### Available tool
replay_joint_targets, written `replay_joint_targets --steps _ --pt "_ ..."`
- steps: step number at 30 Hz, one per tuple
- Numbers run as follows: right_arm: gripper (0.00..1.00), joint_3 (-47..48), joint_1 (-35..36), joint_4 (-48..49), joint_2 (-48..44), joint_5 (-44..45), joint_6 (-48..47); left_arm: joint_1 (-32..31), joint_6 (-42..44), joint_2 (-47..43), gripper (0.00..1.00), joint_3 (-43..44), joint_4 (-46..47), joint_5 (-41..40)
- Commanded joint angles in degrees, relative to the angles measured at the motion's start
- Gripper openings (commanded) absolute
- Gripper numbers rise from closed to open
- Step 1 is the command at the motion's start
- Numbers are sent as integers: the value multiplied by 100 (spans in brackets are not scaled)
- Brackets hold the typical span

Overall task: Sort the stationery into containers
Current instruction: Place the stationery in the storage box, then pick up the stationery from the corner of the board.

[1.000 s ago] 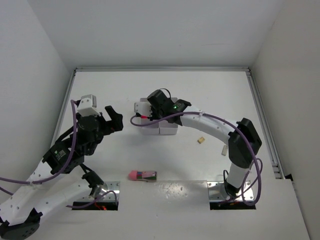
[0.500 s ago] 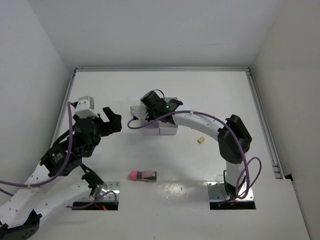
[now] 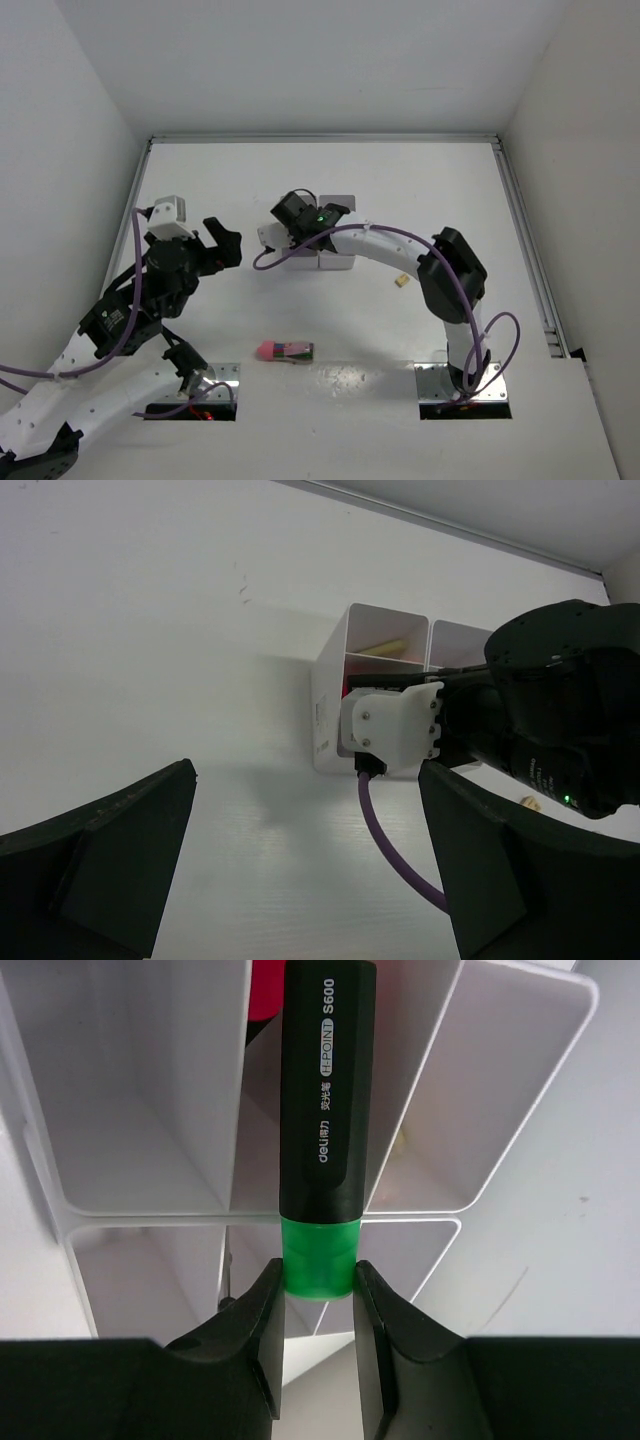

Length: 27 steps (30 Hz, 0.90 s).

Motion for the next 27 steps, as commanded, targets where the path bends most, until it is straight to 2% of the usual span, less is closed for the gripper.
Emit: replay_joint_targets --steps 1,4,13,27 --pt "23 323 55 -47 17 348 -165 76 20 -94 100 -8 132 9" --pt "26 384 108 -100 131 490 -279 76 20 -95 100 -8 132 9" --pt "44 568 274 -47 237 718 -332 76 20 -148 100 -61 132 62" --pt "47 1061 433 -328 -44 507 37 76 20 -200 100 -61 132 114"
